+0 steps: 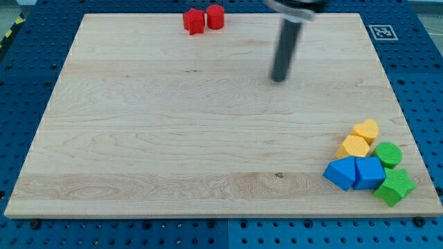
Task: Separate the red star from the red circle
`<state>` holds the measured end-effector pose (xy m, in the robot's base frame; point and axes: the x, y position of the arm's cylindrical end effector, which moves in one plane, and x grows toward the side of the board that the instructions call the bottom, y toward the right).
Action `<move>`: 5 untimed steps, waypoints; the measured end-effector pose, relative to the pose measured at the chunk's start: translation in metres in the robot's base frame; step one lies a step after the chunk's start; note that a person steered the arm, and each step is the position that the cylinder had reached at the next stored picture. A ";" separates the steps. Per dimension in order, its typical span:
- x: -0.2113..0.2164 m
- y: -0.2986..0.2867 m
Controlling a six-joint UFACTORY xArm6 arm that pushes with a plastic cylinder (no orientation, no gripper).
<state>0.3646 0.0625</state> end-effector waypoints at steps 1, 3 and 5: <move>-0.045 -0.101; -0.133 -0.228; -0.171 -0.134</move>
<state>0.1931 -0.0718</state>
